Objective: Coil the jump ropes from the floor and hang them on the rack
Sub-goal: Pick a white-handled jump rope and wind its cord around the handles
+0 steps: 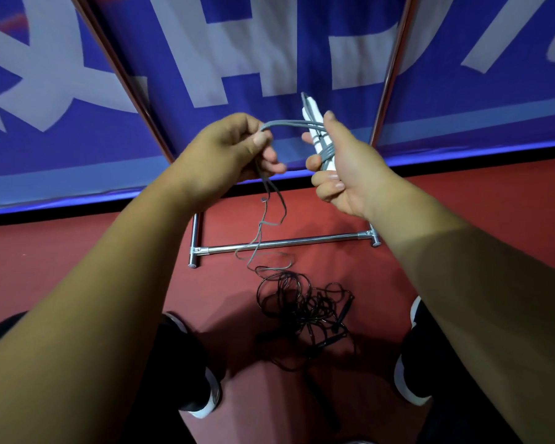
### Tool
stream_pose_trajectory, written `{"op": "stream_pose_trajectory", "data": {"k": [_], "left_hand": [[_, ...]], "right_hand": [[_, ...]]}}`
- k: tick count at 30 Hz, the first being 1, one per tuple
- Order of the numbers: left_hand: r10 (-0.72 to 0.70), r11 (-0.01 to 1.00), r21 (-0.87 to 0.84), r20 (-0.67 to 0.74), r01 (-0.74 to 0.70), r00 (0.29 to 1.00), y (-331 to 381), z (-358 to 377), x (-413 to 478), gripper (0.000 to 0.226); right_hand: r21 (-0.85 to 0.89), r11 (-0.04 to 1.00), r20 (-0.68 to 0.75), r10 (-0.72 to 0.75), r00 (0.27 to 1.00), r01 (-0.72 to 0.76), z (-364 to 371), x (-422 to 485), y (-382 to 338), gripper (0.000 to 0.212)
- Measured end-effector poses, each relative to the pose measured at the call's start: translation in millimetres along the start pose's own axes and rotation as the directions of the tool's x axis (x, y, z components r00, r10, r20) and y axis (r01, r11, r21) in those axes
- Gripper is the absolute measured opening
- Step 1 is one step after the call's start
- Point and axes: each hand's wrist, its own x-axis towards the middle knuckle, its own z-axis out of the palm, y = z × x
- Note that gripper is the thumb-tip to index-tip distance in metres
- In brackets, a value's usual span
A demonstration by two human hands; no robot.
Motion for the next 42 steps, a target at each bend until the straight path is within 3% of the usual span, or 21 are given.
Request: {"op": "stream_pose_trajectory", "data": {"k": [3, 5, 9, 12, 16, 20, 27, 33, 36, 39, 42], "left_hand": [[-0.039, 0.982, -0.183, 0.042, 0.046, 0.998, 7.4, -0.9, -0.9, 0.036], [-0.037, 0.986, -0.16, 0.104, 0.053, 0.994, 7.0, -4.1, -1.5, 0.034], [-0.083, 0.982, 0.182, 0.2, 0.047, 0.976, 2.4, -12.9, -7.7, 0.015], [-0.148, 0.87, 0.49, 0.156, 0.053, 0.977, -0.2, -20.6, -7.0, 0.011], [-0.238, 0.736, 0.663, 0.066, 0.135, 0.969, -9.8, -19.5, -3.5, 0.015], [-0.37, 0.773, 0.569, 0.043, 0.282, 0.928, -22.4, -8.1, -3.7, 0.017], [-0.539, 0.806, 0.398, 0.188, 0.438, 0.821, -35.4, 0.6, -8.0, 0.026], [-0.447, 0.893, 0.177, 0.234, 0.415, 0.863, -45.4, -0.5, -3.6, 0.019], [-0.34, 0.94, 0.078, 0.186, 0.331, 0.922, -48.1, -6.5, 1.2, 0.02], [-0.223, 0.966, -0.073, 0.246, 0.248, 0.943, -42.6, -14.1, 0.6, 0.024], [-0.182, 0.958, -0.162, 0.288, 0.235, 0.94, -36.5, -13.1, -1.9, 0.025]], "right_hand": [[-0.037, 0.999, -0.003, -0.006, 1.0, 0.006, 0.3, -1.0, -2.3, 0.053], [-0.031, 0.999, -0.014, -0.012, 1.0, 0.011, 1.9, -1.7, -3.8, 0.046], [-0.004, 0.999, 0.018, -0.044, 0.999, 0.044, 0.9, -1.5, -8.9, 0.041], [-0.096, 0.993, 0.056, -0.055, 0.997, 0.061, 1.5, -4.9, -9.2, 0.045], [-0.207, 0.976, 0.101, -0.041, 0.994, 0.061, 6.6, -9.1, -2.9, 0.047], [-0.288, 0.957, 0.215, 0.025, 0.976, 0.039, 13.2, -17.3, -0.5, 0.026], [-0.333, 0.943, 0.281, 0.108, 0.954, -0.009, 15.0, -22.5, -1.1, 0.017], [-0.321, 0.946, 0.322, 0.15, 0.935, -0.041, 11.4, -28.9, -8.0, 0.015], [-0.399, 0.913, 0.42, 0.269, 0.867, -0.09, 8.8, -34.8, -9.0, 0.013], [-0.529, 0.829, 0.447, 0.456, 0.77, -0.183, 4.0, -36.8, -3.8, 0.027], [-0.708, 0.677, 0.353, 0.586, 0.729, -0.201, 5.0, -38.5, 2.6, 0.017]]}}
